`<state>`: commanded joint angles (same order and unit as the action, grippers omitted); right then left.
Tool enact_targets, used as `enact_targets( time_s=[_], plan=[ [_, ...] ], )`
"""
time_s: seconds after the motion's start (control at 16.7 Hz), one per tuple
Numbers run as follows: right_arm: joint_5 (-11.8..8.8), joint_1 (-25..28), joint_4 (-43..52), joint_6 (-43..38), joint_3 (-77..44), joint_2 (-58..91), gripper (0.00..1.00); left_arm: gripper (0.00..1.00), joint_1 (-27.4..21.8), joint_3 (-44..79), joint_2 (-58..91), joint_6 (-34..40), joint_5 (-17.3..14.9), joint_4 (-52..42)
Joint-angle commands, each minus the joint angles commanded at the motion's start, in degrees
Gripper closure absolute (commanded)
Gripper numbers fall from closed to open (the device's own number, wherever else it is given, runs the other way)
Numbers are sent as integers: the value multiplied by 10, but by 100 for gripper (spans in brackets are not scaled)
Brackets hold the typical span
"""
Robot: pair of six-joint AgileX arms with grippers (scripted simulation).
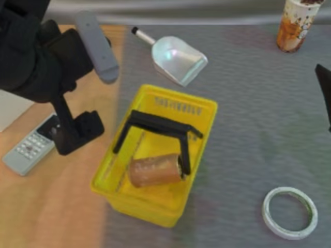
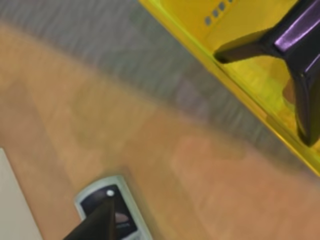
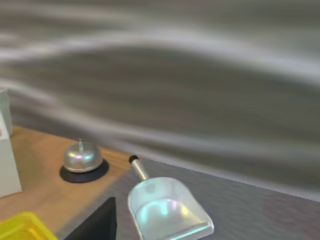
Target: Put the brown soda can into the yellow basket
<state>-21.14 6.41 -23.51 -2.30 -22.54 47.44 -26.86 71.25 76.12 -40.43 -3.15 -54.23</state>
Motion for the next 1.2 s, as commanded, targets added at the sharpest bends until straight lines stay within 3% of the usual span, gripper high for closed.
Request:
enact_targets(
  time_s=[0.3, 0.48, 0.6, 0.78, 1.2],
  plan=[
    [120, -34, 125, 13, 122, -272, 0, 0, -73, 218, 247, -109, 13, -145],
    [172, -48, 186, 19, 179, -390, 0, 0, -103, 313, 357, -153, 23, -206],
    [195, -54, 215, 21, 206, -441, 0, 0, -117, 357, 409, -173, 27, -235],
    [211, -58, 235, 23, 225, -474, 0, 0, -126, 385, 441, -185, 30, -253],
    [211, -58, 235, 23, 225, -474, 0, 0, -125, 376, 441, -186, 30, -244]
  ],
)
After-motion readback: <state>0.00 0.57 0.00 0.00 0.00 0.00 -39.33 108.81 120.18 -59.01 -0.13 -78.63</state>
